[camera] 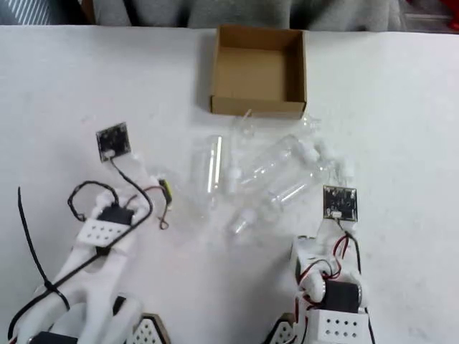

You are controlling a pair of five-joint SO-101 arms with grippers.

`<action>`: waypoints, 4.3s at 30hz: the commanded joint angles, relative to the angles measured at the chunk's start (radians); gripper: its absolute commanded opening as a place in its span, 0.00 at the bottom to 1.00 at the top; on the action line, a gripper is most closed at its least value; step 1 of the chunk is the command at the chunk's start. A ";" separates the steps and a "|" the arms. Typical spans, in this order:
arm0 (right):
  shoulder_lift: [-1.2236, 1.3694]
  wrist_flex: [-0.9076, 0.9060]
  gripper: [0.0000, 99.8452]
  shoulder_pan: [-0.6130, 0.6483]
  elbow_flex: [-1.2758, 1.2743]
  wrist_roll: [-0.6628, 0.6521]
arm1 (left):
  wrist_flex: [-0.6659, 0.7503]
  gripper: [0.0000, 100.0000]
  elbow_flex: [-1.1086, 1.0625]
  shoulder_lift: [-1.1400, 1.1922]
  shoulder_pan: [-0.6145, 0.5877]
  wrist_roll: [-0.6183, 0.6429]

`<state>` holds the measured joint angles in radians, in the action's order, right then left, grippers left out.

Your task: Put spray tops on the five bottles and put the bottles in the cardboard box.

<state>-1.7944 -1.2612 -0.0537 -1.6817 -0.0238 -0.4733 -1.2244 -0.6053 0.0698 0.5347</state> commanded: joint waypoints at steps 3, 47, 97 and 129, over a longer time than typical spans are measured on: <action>-0.005 -0.005 0.02 -0.010 -0.009 0.005 | -0.189 0.02 0.247 -0.030 0.016 0.012; -0.005 -0.005 0.02 -0.010 -0.009 0.003 | -0.706 0.38 0.523 0.440 -0.208 -0.003; -0.005 -0.005 0.02 -0.010 -0.009 0.003 | -0.568 0.35 0.683 0.605 -0.004 -0.505; -0.005 -0.005 0.02 -0.010 -0.009 0.003 | -0.701 0.21 0.898 0.828 0.031 -0.416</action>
<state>-1.7944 -1.2612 -0.0537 -1.6817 -0.0238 -1.1730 -0.3744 0.2232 0.0637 0.1128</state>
